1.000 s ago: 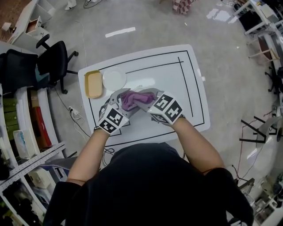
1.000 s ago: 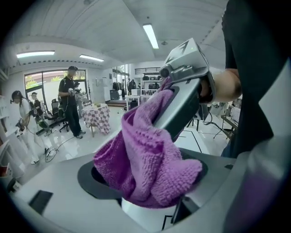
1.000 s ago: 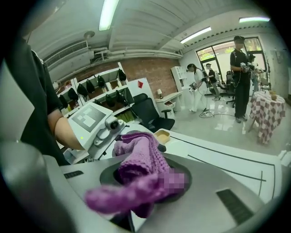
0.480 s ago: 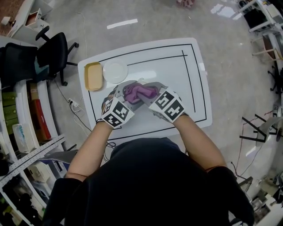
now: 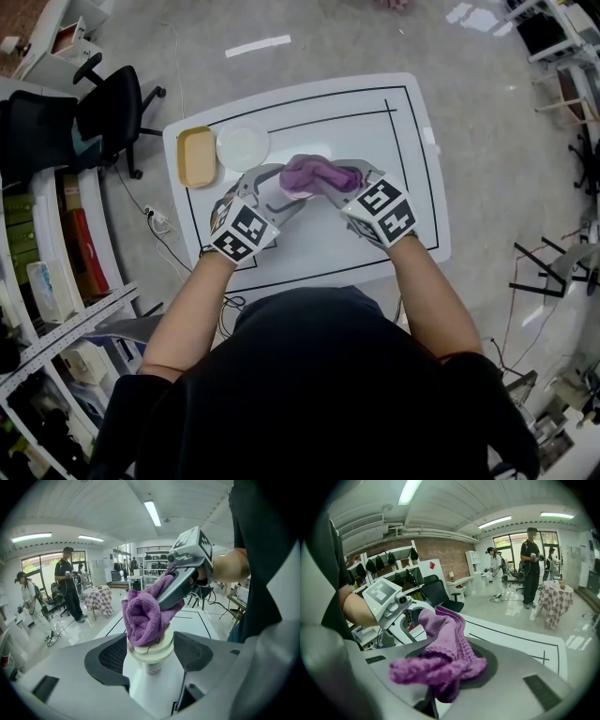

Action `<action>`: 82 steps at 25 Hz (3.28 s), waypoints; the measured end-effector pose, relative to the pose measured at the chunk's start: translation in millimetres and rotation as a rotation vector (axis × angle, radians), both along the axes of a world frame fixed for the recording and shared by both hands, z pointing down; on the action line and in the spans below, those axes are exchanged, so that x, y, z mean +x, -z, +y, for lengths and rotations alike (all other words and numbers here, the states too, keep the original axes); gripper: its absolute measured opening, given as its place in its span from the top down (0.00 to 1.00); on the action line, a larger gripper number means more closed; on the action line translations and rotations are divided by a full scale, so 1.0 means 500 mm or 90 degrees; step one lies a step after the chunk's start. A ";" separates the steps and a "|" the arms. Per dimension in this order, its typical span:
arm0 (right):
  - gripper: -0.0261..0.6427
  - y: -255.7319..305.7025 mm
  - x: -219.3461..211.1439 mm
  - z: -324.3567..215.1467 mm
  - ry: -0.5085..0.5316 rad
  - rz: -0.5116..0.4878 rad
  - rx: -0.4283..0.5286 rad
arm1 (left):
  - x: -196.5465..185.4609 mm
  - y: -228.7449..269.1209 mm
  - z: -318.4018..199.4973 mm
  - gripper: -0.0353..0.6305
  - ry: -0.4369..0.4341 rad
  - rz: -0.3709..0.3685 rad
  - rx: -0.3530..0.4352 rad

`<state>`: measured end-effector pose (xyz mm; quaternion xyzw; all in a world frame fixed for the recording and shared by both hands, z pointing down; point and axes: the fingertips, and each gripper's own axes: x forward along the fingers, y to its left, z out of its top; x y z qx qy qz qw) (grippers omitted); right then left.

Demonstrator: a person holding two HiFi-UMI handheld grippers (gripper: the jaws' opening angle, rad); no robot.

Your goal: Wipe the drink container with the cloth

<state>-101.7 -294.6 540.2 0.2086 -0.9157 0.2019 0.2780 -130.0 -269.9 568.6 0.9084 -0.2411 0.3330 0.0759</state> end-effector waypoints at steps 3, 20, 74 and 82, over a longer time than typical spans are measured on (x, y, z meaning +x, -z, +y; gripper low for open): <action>0.84 -0.009 0.032 -0.014 -0.038 -0.012 -0.010 | -0.001 -0.003 -0.002 0.44 -0.001 -0.002 0.000; 0.84 -0.011 0.158 0.021 -0.235 -0.099 -0.012 | 0.002 0.042 0.000 0.48 -0.007 0.059 -0.008; 0.85 -0.367 0.011 0.148 -0.217 0.078 -0.048 | 0.046 0.004 -0.024 0.87 -0.055 0.087 0.002; 0.85 -0.265 0.074 0.215 -0.115 0.102 0.008 | 0.038 0.003 -0.024 0.87 -0.054 0.089 0.003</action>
